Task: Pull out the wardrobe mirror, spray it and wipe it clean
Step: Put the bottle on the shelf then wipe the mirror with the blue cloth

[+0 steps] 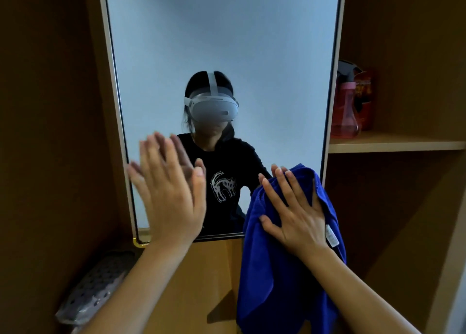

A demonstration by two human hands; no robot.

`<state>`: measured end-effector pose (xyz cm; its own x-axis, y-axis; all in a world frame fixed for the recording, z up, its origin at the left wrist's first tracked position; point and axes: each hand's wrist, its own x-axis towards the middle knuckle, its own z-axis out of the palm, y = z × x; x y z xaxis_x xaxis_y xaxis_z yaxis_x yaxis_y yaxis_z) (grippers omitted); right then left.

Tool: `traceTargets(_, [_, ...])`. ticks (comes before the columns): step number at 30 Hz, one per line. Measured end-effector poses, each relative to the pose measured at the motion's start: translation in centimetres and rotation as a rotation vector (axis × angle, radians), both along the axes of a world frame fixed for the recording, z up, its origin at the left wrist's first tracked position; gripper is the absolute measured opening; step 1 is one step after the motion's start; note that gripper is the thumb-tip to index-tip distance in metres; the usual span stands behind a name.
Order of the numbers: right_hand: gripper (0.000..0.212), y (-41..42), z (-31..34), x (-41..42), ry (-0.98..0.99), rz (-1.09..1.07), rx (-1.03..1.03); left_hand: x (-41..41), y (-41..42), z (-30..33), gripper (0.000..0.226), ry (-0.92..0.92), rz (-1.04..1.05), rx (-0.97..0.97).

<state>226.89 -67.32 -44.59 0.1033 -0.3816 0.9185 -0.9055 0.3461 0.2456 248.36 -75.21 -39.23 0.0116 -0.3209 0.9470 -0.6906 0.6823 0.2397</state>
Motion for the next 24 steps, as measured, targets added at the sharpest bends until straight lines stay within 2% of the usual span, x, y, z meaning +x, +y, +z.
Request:
traceTargets(3, [0.075, -0.1, 0.6, 0.1, -0.025, 0.002, -0.023, -1.4, 0.9, -0.2, 0.064, -0.164, 0.0, -0.111])
traceTargets(6, [0.073, -0.5, 2.8, 0.2, -0.038, 0.001, -0.062, -2.0, 1.8, -0.4, 0.06, -0.249, -0.024, -0.177])
traceTargets(12, [0.068, -1.0, 9.5, 0.4, -0.126, 0.018, -0.093, -2.9, 2.6, -0.7, 0.059, -0.343, -0.093, -0.166])
traceTargets(19, [0.067, -0.8, 7.9, 0.5, -0.156, 0.001, -0.066, -5.4, 4.0, -2.3, 0.059, -0.498, -0.244, -0.254])
traceTargets(24, [0.065, -0.5, 6.7, 0.0, -0.152, -0.022, -0.05, -6.5, 3.6, -5.8, 0.066, -0.61, -0.191, -0.28])
